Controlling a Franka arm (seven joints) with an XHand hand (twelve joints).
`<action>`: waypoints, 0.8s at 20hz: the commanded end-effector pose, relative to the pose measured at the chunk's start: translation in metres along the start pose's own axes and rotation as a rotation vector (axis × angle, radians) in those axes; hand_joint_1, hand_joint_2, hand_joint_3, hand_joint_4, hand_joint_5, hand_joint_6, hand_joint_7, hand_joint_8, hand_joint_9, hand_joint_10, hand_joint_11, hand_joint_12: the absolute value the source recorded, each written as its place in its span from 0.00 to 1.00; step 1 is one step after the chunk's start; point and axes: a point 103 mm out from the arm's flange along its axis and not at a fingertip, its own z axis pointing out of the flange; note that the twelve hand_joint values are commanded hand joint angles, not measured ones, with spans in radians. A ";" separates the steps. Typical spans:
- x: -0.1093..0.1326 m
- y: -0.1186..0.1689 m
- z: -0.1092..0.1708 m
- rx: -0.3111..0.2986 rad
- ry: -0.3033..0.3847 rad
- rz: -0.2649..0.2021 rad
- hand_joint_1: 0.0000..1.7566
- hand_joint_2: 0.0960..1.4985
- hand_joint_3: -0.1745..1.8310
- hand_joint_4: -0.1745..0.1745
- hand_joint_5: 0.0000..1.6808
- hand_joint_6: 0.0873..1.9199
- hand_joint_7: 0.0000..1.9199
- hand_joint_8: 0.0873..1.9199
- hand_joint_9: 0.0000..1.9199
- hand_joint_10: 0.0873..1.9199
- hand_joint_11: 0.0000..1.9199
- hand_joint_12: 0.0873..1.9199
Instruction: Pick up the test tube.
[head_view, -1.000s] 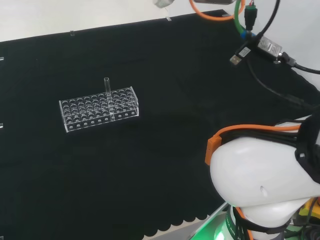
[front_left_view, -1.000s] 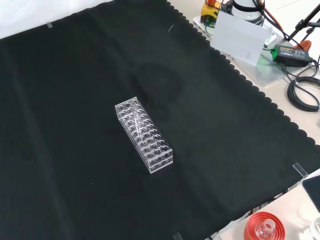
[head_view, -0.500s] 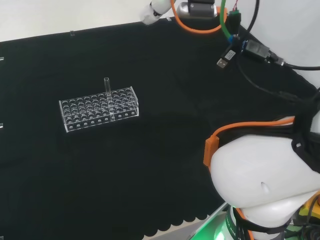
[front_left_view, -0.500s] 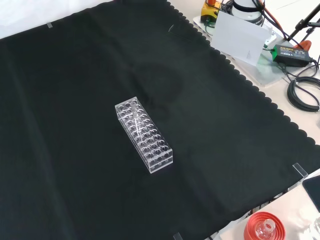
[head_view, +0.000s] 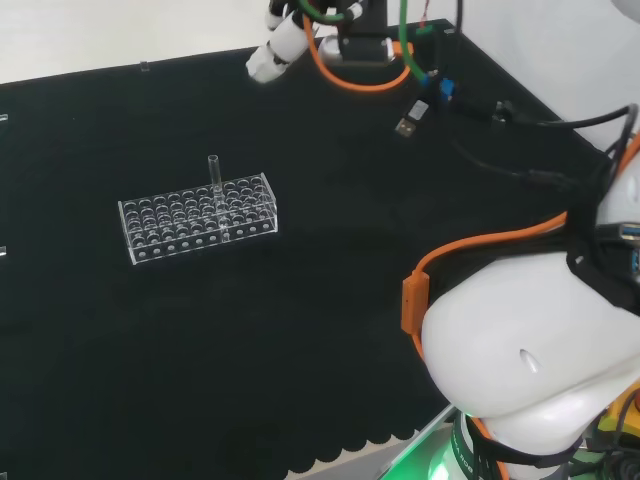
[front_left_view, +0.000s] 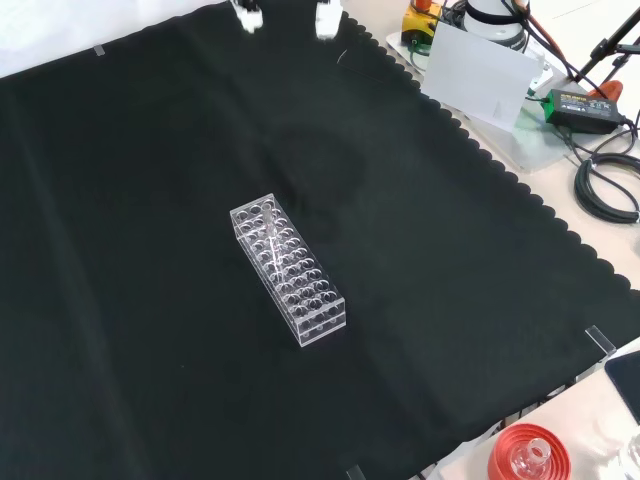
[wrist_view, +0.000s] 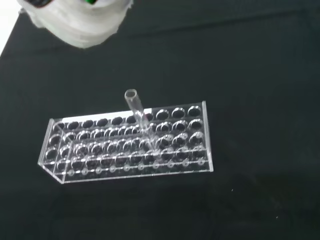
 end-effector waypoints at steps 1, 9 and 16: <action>0.024 0.028 0.028 0.056 -0.027 -0.046 0.47 0.46 0.32 0.54 0.22 0.37 0.26 0.39 0.19 0.46 0.00 0.76; 0.041 0.054 0.061 0.143 -0.056 -0.087 0.49 0.46 0.31 0.61 0.25 0.39 0.20 0.40 0.15 0.48 0.00 0.73; 0.049 0.075 0.077 0.162 -0.065 -0.106 0.49 0.46 0.31 0.63 0.27 0.40 0.18 0.40 0.14 0.48 0.00 0.71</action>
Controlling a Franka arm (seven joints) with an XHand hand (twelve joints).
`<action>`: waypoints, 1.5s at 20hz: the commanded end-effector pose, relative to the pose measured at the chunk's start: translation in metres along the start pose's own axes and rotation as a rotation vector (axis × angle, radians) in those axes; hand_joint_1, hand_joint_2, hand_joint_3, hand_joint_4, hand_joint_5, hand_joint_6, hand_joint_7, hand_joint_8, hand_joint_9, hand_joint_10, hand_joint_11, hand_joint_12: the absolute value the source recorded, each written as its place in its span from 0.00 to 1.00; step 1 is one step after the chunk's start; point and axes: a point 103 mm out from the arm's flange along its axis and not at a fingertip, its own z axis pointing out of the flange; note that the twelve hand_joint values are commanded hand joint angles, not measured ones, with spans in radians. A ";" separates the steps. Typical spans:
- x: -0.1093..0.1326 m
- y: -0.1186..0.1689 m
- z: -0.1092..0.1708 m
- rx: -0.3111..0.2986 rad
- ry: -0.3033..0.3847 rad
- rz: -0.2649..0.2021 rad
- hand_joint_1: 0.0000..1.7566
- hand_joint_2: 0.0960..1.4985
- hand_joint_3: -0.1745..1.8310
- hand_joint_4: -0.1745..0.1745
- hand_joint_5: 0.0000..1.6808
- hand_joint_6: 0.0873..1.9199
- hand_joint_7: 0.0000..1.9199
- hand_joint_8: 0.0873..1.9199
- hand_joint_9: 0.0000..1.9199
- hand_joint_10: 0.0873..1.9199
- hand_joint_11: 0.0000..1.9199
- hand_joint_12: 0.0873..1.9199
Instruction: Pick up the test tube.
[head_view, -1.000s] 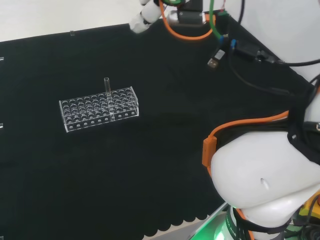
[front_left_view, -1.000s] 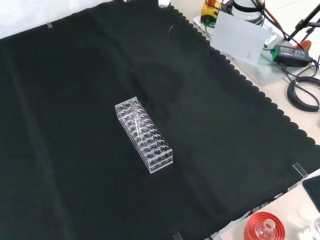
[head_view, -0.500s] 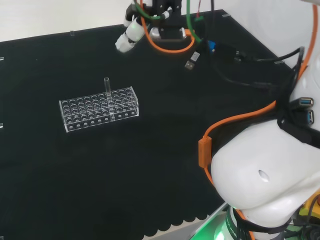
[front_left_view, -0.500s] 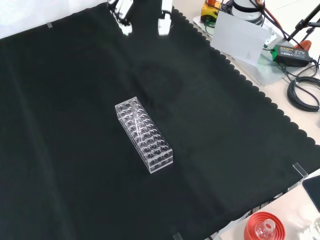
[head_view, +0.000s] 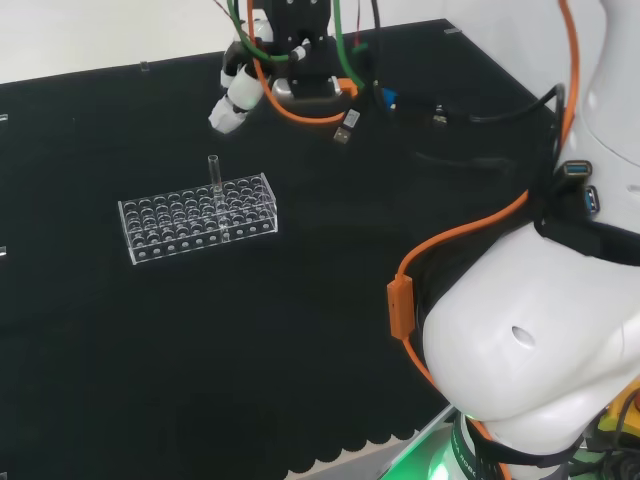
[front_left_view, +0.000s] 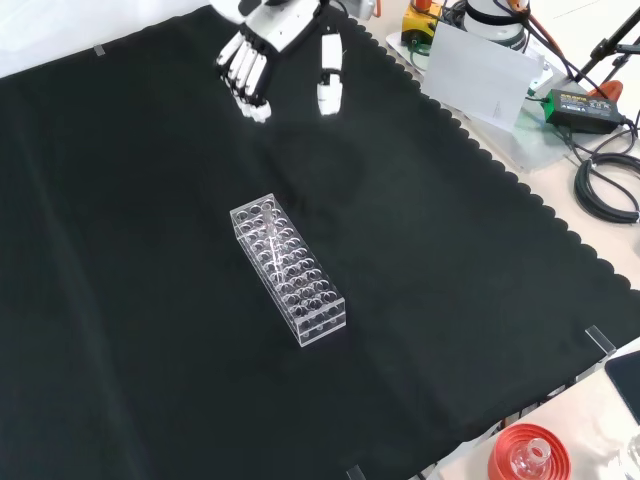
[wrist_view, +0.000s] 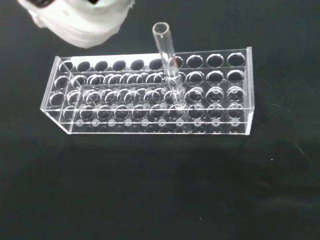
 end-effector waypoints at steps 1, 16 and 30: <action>0.014 0.023 0.011 0.015 -0.021 -0.041 0.49 0.46 0.31 0.63 0.27 0.40 0.18 0.40 0.13 0.48 0.00 0.71; 0.022 0.065 0.052 0.055 -0.019 -0.071 0.52 0.46 0.31 0.62 0.27 0.41 0.21 0.40 0.14 0.47 0.00 0.71; 0.019 0.099 0.085 0.082 -0.111 -0.135 0.54 0.45 0.33 0.61 0.26 0.43 0.25 0.38 0.16 0.46 0.00 0.73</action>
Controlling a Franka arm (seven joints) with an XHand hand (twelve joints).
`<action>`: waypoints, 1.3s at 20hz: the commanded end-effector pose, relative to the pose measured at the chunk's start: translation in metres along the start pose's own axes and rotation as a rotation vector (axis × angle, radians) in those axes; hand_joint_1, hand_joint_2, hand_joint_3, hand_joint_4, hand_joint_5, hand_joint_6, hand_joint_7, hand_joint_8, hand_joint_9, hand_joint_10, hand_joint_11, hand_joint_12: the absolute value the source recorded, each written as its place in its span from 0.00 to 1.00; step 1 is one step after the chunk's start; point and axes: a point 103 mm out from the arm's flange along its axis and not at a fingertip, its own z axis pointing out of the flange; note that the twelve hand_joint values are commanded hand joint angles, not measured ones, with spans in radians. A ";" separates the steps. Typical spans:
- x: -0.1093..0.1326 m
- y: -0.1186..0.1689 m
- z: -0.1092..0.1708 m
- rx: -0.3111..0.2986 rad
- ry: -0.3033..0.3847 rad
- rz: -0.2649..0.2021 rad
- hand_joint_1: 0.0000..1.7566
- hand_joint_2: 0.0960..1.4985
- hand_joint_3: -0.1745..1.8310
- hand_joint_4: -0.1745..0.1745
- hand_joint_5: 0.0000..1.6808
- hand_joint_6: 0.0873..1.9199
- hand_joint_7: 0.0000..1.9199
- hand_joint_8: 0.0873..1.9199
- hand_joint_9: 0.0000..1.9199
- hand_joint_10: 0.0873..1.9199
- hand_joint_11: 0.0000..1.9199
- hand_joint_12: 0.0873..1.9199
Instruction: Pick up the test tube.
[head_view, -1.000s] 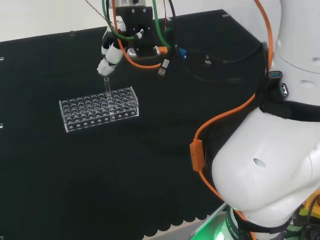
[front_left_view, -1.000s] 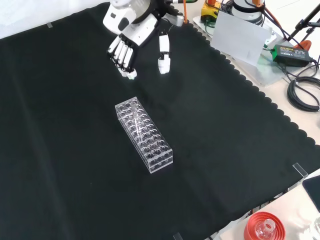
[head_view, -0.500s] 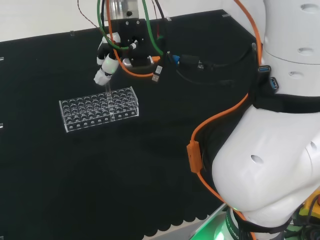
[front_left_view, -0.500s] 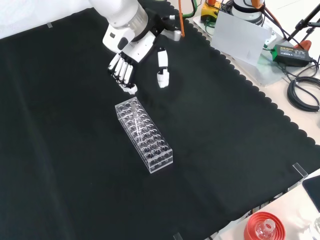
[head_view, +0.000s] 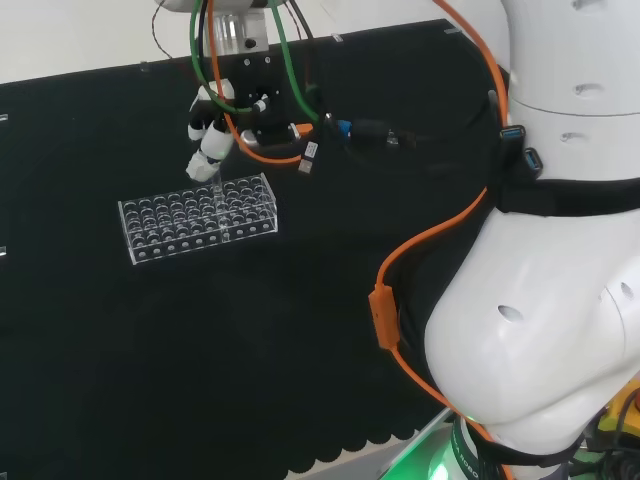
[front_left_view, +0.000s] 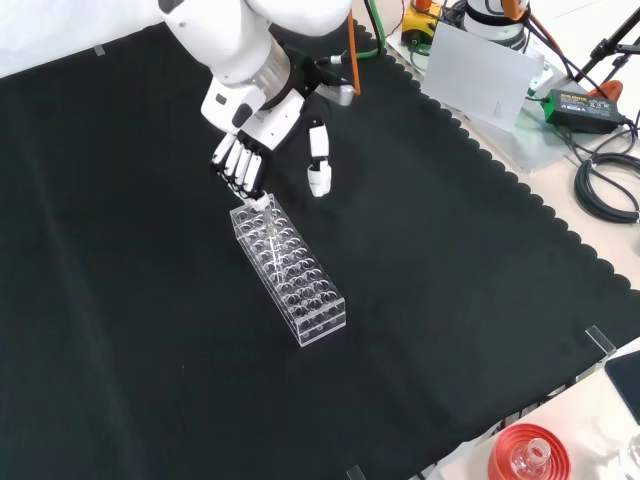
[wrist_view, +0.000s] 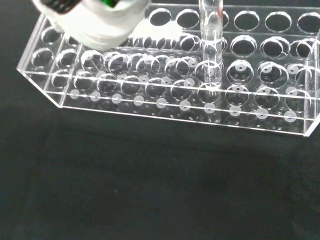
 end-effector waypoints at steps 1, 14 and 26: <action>-0.003 0.014 0.013 0.020 -0.051 -0.037 0.54 0.45 0.33 0.61 0.26 0.43 0.25 0.38 0.17 0.46 0.00 0.73; -0.025 0.031 0.018 0.001 -0.062 -0.033 0.56 0.44 0.36 0.56 0.31 0.45 0.33 0.37 0.22 0.45 0.00 0.78; -0.027 0.036 0.023 -0.023 -0.056 -0.029 0.57 0.44 0.37 0.52 0.36 0.45 0.39 0.36 0.27 0.43 0.00 0.81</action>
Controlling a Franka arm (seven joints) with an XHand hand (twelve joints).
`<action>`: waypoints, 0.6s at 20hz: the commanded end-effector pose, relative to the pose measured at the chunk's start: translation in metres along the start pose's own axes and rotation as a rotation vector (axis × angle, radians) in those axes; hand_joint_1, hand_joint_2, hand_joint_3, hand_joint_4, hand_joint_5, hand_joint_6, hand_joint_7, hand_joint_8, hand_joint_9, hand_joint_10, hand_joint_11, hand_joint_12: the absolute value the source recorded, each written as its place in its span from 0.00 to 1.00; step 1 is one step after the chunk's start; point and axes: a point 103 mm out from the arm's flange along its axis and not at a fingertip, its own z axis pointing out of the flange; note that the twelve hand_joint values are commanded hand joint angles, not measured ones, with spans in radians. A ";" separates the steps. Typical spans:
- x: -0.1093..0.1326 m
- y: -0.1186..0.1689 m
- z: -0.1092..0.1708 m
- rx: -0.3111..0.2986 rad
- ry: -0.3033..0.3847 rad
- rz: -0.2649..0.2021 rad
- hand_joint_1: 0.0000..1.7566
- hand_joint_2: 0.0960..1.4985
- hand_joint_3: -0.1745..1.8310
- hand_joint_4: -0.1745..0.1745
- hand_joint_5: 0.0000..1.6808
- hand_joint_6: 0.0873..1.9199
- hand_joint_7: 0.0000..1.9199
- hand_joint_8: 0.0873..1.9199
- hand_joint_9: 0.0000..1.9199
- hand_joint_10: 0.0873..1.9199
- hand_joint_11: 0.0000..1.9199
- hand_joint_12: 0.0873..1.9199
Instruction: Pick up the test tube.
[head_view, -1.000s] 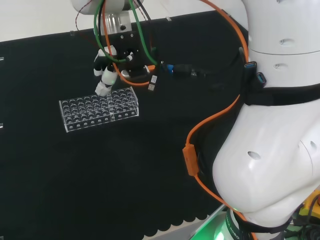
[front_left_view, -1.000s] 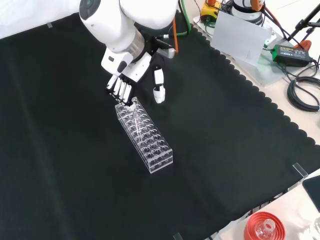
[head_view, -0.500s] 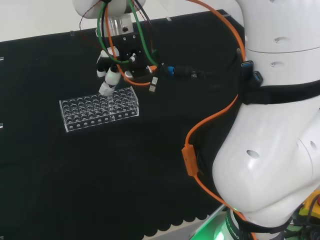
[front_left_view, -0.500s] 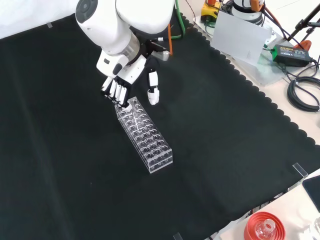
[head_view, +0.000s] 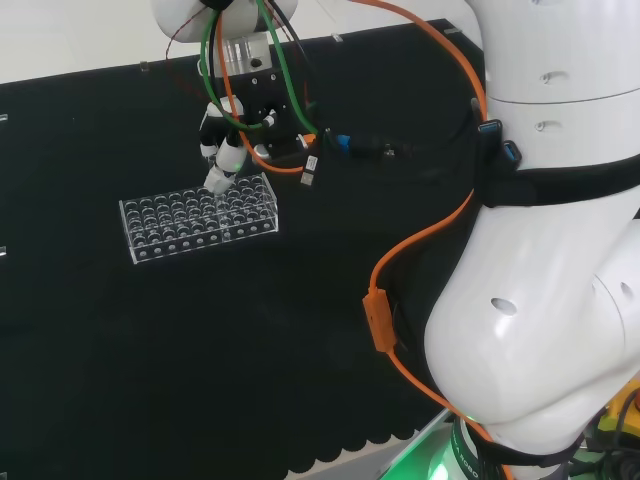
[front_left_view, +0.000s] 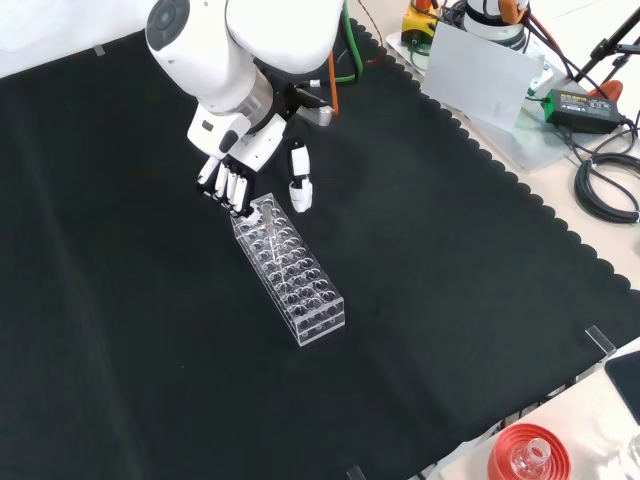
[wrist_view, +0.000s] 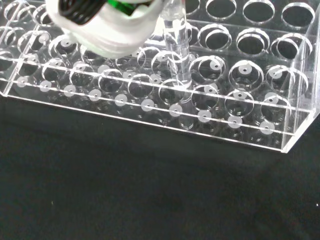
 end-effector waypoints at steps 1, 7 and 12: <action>0.002 0.001 0.001 -0.016 0.000 0.001 0.58 0.44 0.38 0.51 0.36 0.45 0.41 0.36 0.28 0.43 0.00 0.82; 0.009 0.005 0.004 -0.025 -0.006 0.000 0.59 0.43 0.39 0.47 0.41 0.44 0.47 0.34 0.33 0.41 0.03 0.82; 0.016 0.009 0.002 -0.050 -0.013 -0.001 0.61 0.41 0.41 0.38 0.46 0.42 0.55 0.31 0.39 0.37 0.07 0.80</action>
